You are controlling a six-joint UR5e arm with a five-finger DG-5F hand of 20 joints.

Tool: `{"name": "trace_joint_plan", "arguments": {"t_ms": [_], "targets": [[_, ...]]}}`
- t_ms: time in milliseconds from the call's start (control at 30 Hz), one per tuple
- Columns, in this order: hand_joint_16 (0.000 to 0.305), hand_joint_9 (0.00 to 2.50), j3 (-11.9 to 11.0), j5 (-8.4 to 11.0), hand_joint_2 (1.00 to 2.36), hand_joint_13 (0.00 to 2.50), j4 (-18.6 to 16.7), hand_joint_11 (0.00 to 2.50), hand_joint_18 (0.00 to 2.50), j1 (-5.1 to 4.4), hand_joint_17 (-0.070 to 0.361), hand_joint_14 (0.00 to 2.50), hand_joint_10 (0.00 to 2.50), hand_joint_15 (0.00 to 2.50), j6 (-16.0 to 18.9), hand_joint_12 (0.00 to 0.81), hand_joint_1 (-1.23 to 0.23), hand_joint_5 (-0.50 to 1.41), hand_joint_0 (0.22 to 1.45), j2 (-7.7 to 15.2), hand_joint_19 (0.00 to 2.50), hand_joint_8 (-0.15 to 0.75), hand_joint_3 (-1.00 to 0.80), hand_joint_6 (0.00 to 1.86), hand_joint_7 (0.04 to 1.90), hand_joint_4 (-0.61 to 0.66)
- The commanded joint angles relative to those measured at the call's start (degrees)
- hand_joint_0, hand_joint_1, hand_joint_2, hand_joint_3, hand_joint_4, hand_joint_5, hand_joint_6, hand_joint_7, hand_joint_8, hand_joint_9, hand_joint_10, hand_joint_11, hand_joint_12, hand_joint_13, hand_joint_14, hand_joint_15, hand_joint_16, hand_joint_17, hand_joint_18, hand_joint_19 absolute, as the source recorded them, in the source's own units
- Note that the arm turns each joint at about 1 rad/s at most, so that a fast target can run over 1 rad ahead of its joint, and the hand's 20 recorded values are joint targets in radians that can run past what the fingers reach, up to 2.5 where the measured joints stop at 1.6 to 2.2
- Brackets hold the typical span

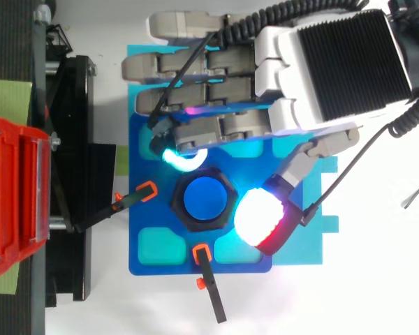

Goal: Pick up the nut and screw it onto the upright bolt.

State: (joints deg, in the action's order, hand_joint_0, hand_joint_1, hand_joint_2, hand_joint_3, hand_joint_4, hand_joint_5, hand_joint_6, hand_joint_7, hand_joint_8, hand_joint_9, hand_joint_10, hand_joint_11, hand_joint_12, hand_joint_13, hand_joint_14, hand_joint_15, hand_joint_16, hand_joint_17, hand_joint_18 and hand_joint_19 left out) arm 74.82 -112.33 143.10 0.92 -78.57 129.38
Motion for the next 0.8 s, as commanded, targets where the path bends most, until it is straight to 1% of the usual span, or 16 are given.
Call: {"name": "trace_joint_plan", "arguments": {"t_ms": [0,33,100,233,300,367,467,500,567,667,767], "targets": [[0.026,0.6,-0.02,-0.52,1.0,0.29,-0.54,0.0,0.0,0.58,0.059,0.0,0.0,0.0,0.0,0.258,-0.22,-0.06,0.5,0.0,0.0,0.267,-0.5,0.5,1.4,0.21],[0.026,0.64,-0.02,-0.78,1.0,0.32,-0.72,0.0,0.0,0.75,0.058,0.0,0.0,0.0,0.0,0.254,-0.23,-0.06,0.5,0.0,0.0,0.269,-0.5,0.5,1.43,0.21],[0.025,0.64,-0.02,-1.05,1.0,0.33,-0.89,0.0,0.0,0.93,0.057,0.0,0.0,0.0,0.0,0.25,-0.23,-0.05,0.5,0.0,0.0,0.27,-0.5,0.5,1.44,0.21],[0.024,0.68,-0.02,-1.14,1.0,0.35,-1.51,0.0,0.0,1.02,0.054,0.0,0.0,0.0,0.0,0.248,-0.23,-0.05,0.51,0.0,0.0,0.271,-0.5,0.53,1.41,0.21],[0.024,0.68,-0.02,-1.14,1.0,0.36,-1.77,0.0,0.0,1.02,0.053,0.0,0.0,0.0,0.0,0.248,-0.23,-0.04,0.51,-0.09,0.0,0.271,-0.5,0.51,1.43,0.21],[0.023,0.67,-0.02,-1.22,1.0,0.35,-2.3,0.0,0.0,1.1,0.053,0.0,0.0,0.0,0.0,0.248,-0.22,-0.06,0.51,0.0,0.0,0.267,-0.5,0.5,1.35,0.21],[0.026,0.61,-0.02,-1.57,1.0,0.31,-3.18,0.0,0.0,1.19,0.058,0.0,0.0,0.0,0.09,0.261,-0.21,-0.11,0.5,0.0,0.0,0.257,-0.5,0.5,1.08,0.25],[0.026,0.61,-0.02,-1.66,1.0,0.31,-3.44,0.0,0.0,1.19,0.058,0.0,0.0,0.0,0.09,0.262,-0.21,-0.11,0.5,-0.09,0.0,0.257,-0.5,0.5,1.06,0.25],[0.028,0.57,-0.29,-1.93,1.0,0.28,-4.06,0.0,0.0,1.19,0.063,0.0,0.0,0.0,0.09,0.271,-0.2,-0.13,0.49,0.0,0.0,0.246,-0.5,0.5,0.92,0.25],[0.03,0.52,-0.29,-1.93,1.0,0.24,-4.32,0.0,0.0,1.28,0.068,0.0,0.0,0.0,0.09,0.279,-0.2,-0.16,0.48,-0.09,0.0,0.234,-0.5,0.5,0.79,0.21],[0.034,0.46,-0.38,-1.93,1.0,0.19,-4.67,0.0,0.0,1.19,0.076,0.0,0.0,0.0,0.09,0.287,-0.18,-0.17,0.47,0.0,0.0,0.223,-0.5,0.5,0.7,0.2]]}}
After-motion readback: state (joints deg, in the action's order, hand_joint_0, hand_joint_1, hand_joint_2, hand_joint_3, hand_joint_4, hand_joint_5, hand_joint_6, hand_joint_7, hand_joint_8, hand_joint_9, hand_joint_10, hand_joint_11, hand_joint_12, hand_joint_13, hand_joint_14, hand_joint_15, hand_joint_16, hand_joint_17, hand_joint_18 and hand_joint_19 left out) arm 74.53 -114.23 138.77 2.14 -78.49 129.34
